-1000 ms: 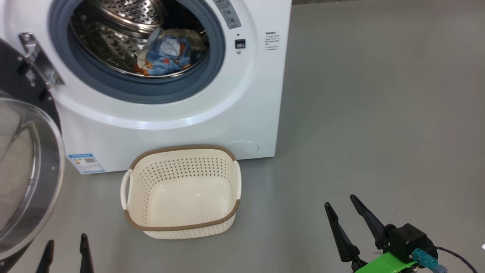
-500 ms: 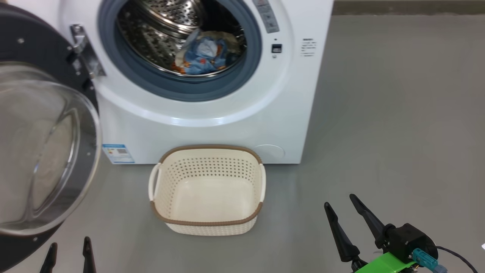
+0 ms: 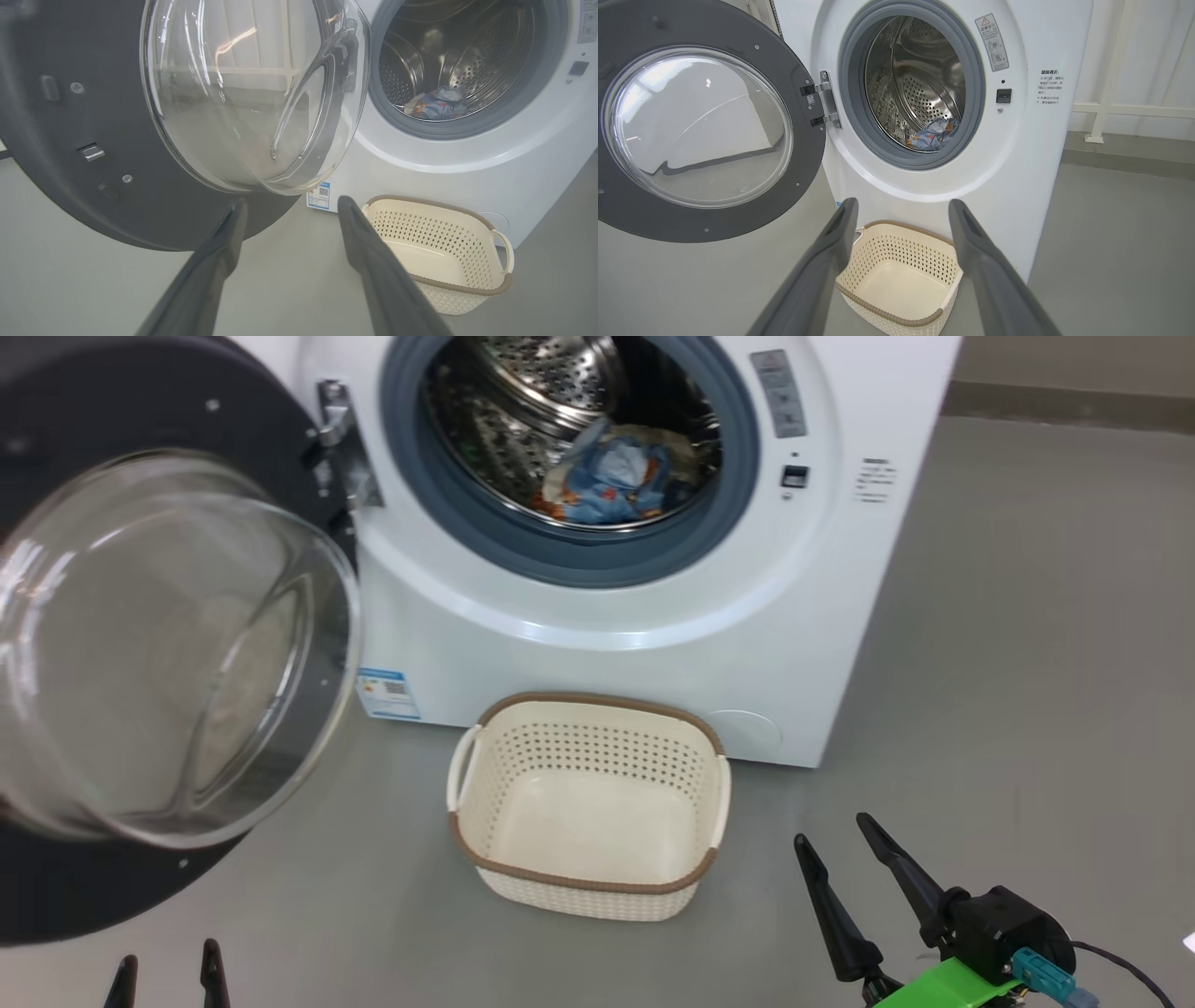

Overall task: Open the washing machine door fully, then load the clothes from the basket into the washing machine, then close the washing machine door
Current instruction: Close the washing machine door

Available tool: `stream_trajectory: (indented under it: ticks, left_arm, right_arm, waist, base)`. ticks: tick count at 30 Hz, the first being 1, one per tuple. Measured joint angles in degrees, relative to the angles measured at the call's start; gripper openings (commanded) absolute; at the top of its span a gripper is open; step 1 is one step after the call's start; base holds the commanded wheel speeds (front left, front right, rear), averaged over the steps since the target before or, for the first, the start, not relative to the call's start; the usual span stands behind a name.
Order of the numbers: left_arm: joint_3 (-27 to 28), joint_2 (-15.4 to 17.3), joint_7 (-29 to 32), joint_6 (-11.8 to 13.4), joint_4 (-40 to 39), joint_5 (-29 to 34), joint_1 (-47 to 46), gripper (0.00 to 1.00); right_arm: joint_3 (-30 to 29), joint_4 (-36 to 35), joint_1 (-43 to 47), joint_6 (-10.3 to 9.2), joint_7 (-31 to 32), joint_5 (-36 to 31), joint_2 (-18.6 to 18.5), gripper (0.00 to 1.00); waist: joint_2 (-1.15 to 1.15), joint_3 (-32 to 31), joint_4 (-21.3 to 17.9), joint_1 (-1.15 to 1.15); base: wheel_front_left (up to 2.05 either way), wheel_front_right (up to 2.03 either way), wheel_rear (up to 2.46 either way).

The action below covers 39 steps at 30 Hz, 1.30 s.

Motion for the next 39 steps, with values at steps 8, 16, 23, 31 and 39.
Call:
stream_trajectory:
  ticks: [8,16,23,31,39]
  left_arm:
    - [0.0,0.0,0.0,0.4,0.0,0.0,0.1,1.0]
    - [0.0,0.0,0.0,0.8,0.1,-0.2,0.1,1.0]
    - [0.0,-0.4,0.0,0.8,0.4,-0.6,0.1,1.0]
    - [0.1,-0.9,0.0,0.8,0.5,-0.6,0.1,1.0]
    - [0.4,-1.8,0.0,0.8,0.6,-0.6,-0.1,1.0]
  right_arm:
    - [0.2,0.0,0.0,0.0,0.0,0.0,-0.1,1.0]
    - [0.3,0.1,-0.1,0.0,0.0,0.0,-0.1,1.0]
    - [0.7,0.5,-0.8,0.0,0.0,0.0,-0.1,1.0]
    - [1.4,1.0,-1.5,0.0,0.0,0.0,-0.2,1.0]
    - [2.0,1.3,-2.7,0.0,0.0,0.0,-0.4,1.0]
  waist:
    - [0.0,-0.2,4.5,0.0]
    - [0.0,0.5,8.6,0.0]
    - [0.0,1.3,11.5,0.0]
    - [0.0,2.1,14.9,0.0]
    - [0.0,3.5,16.6,0.0]
  base:
    - [0.0,0.0,0.0]
    - [0.0,0.0,0.0]
    - [0.0,0.0,0.0]
    - [0.0,0.0,0.0]
    - [0.0,0.0,0.0]
